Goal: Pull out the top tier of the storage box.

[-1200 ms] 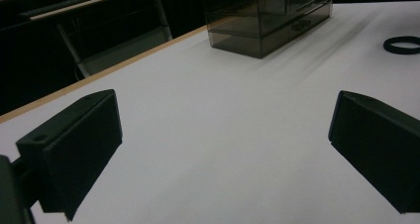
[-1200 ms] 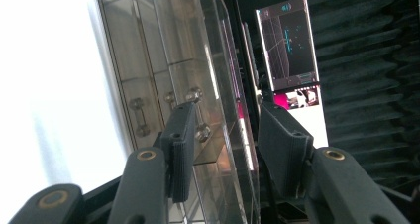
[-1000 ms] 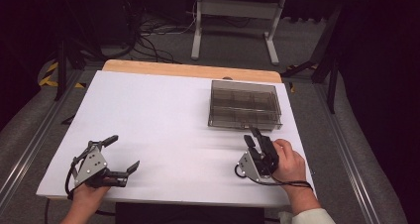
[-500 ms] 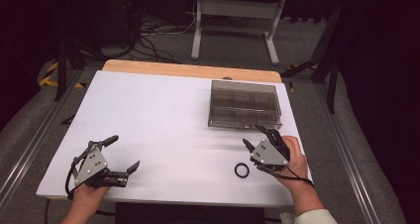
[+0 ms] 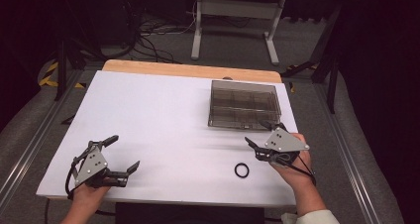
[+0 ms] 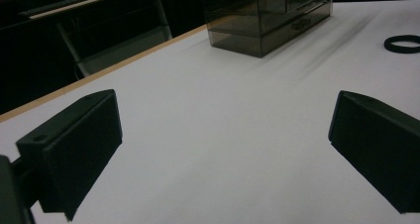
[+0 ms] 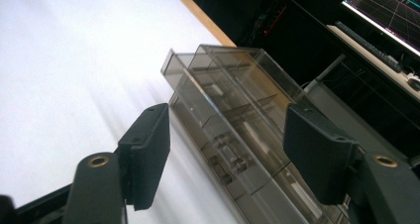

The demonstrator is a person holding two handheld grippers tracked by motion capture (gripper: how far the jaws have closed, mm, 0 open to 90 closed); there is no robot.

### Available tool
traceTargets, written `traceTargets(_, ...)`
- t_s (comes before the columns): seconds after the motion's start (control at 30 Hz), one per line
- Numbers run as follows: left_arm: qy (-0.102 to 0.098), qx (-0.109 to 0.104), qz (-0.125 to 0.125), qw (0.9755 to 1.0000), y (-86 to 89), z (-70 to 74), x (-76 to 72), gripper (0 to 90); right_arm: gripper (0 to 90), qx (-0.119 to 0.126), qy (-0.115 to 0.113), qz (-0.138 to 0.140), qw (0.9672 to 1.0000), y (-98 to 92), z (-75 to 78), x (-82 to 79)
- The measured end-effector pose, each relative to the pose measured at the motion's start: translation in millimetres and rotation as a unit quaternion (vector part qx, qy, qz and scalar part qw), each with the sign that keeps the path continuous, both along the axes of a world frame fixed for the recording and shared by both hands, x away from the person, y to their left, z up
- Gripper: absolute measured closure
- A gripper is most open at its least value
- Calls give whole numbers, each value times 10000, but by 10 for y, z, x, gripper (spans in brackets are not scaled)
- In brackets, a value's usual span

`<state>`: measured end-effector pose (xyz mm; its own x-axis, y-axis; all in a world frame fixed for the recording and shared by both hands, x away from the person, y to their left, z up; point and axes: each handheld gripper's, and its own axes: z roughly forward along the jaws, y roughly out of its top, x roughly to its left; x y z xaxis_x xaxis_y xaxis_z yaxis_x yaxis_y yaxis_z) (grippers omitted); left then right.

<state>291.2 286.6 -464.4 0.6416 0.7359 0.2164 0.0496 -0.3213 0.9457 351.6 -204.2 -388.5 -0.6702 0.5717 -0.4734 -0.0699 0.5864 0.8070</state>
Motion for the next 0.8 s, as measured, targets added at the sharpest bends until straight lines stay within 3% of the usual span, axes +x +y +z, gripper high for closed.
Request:
traceTargets(0.17, 0, -36, 17, 10000, 0, -1, -4, 10, 360, 131, 317, 165, 9993, -33, 118, 62)
traceTargets(0.5, 2, -46, 14, 10000, -1, 0, -7, 10, 336, 141, 621, 364, 9973, -28, 211, 162)
traceTargets(0.8, 15, -47, 20, 10000, 3, 3, -9, 10, 287, -245, 964, 427, 9941, 12, 285, 317)
